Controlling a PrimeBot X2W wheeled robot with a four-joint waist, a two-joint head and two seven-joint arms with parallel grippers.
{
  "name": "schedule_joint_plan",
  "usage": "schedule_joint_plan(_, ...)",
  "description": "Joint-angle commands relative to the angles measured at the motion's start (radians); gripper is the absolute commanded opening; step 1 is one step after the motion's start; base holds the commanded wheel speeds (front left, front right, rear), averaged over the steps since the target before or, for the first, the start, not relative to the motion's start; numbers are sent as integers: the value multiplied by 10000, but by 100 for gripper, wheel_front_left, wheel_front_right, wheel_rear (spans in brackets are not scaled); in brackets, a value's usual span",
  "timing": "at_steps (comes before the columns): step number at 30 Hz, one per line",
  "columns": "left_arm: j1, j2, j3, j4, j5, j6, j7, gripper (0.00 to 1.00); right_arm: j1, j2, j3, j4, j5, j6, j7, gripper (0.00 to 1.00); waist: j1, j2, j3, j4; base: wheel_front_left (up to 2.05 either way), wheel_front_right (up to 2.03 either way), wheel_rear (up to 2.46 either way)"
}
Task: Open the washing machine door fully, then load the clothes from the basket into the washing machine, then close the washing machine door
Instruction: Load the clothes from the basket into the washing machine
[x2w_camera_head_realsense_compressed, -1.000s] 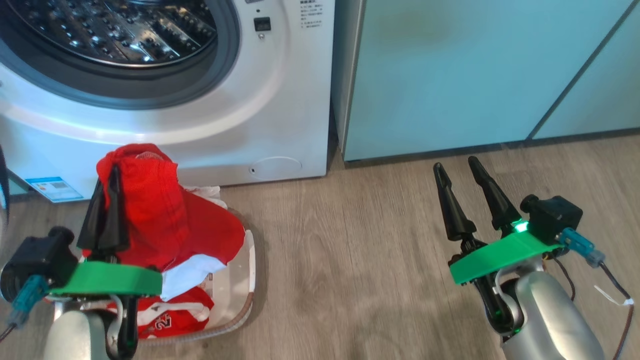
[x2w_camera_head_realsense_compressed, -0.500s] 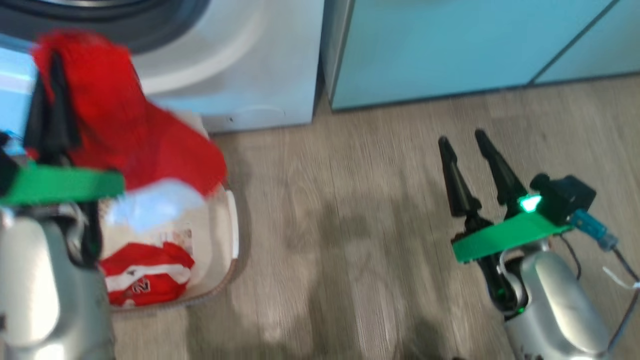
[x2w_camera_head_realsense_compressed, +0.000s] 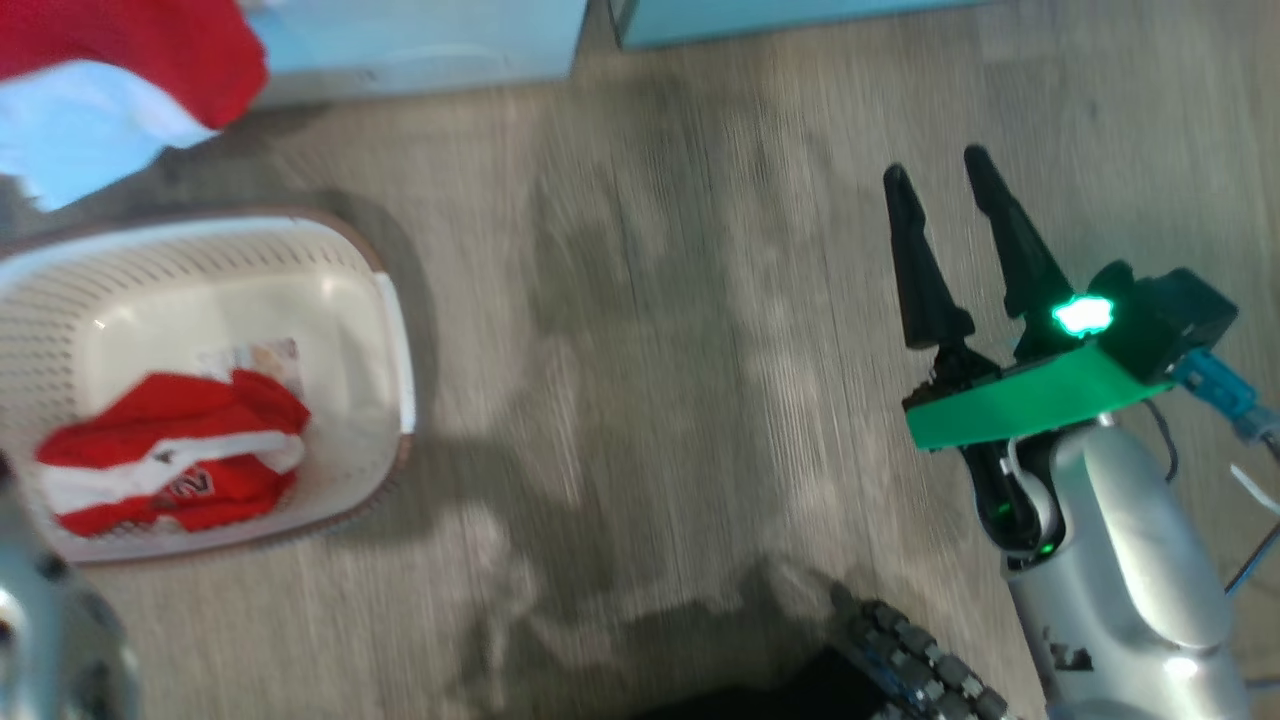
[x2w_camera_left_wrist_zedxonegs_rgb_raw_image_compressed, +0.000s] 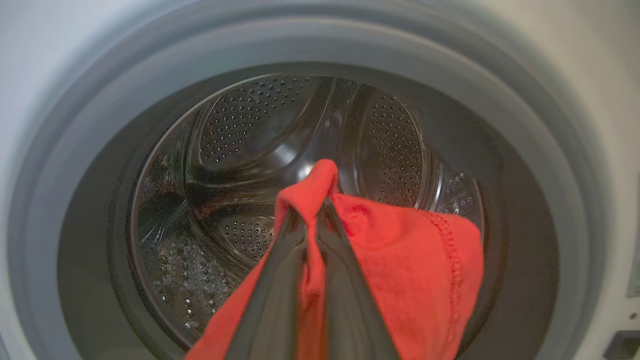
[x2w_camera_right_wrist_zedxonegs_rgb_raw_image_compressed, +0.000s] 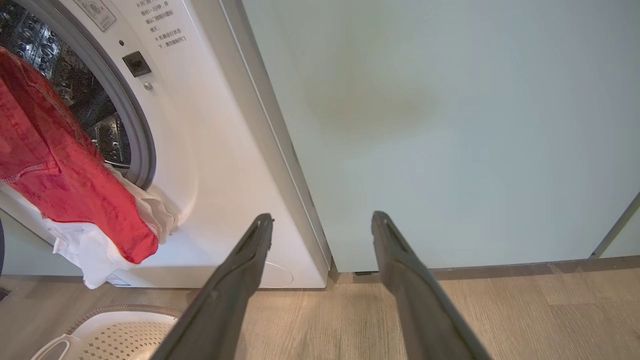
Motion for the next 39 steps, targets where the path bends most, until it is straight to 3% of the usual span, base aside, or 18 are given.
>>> schedule_joint_plan(1, -350, 614, 135, -166, 51, -12, -57, 0, -18, 95, 182, -366, -38, 0, -63, 100, -3, 0, 759, -295, 0, 0, 0)
schedule_joint_plan(13, -4204, 2433, -1387, 2678, -234, -13, -57, 0, -402, 107, 531, -750, 611, 0, -63, 100, -3, 0, 2630, -678, 0, 0, 0)
schedule_joint_plan(20, -6376, 3284, -2380, 3739, -355, -13, -57, 0, -565, 107, 943, -744, 902, 0, -63, 100, -3, 0, 3134, -896, 0, 0, 0)
schedule_joint_plan(27, -7726, 3566, -2465, 3840, -43, -7, -57, 0, -632, 108, 1210, -732, 1151, 0, -63, 100, -3, 0, 3180, -1029, 0, 0, 0)
schedule_joint_plan(39, -8276, 3569, -3477, 5718, 317, -11, -57, 0, -713, 108, 1514, -805, 1392, 0, -63, 100, -3, 0, 3438, -1370, 0, 0, 0)
